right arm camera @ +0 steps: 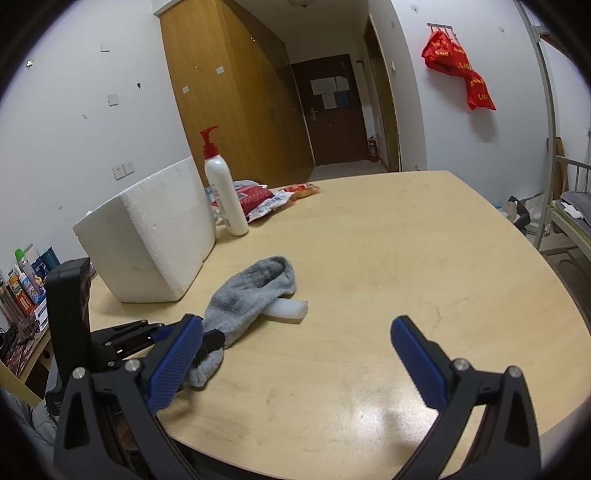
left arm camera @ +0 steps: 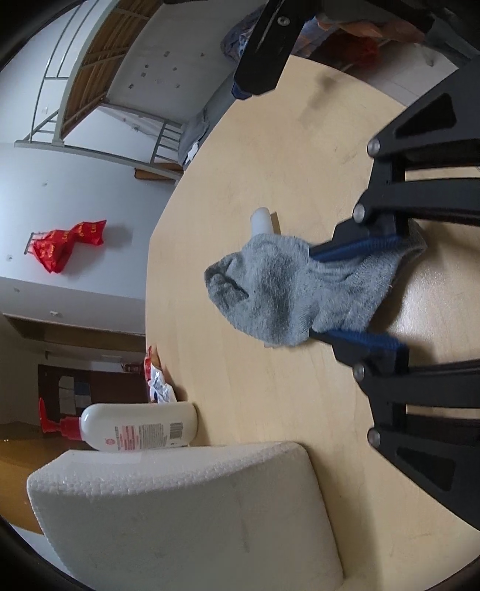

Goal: Organize soft objects
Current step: 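Grasp the grey sock with the left tool, then lift the sock with left tool while right tool closes on the white foam stick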

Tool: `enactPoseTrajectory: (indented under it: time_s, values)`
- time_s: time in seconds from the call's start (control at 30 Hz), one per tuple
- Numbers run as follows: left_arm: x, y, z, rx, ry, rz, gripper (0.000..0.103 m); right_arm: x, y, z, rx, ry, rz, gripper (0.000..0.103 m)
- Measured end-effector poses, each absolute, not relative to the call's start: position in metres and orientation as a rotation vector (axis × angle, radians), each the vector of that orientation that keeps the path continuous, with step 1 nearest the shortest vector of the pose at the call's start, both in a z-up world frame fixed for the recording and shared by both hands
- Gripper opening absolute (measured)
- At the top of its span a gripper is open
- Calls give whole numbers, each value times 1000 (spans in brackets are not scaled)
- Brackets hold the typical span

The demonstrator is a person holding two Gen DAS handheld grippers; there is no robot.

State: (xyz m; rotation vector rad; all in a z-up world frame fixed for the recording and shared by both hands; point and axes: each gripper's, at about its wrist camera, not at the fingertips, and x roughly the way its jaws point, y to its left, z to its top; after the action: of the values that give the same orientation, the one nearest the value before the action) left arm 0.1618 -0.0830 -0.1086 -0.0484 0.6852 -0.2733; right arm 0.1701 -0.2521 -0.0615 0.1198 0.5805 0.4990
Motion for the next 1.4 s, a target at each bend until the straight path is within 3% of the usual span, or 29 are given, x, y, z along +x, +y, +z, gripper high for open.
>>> enactPoseTrajectory:
  time_s: [0.13,0.23,1.4]
  values:
    - [163,-83,-108,-51,679,-286,14,173,-253,-63,123,587,498,103]
    - [163,-83,-107,-51,679,-293,11,176,-253,-65,125,599,498,103]
    - [131,-23,-60,-101,598,-210,10,232,-178,-80,-120,749,645,103]
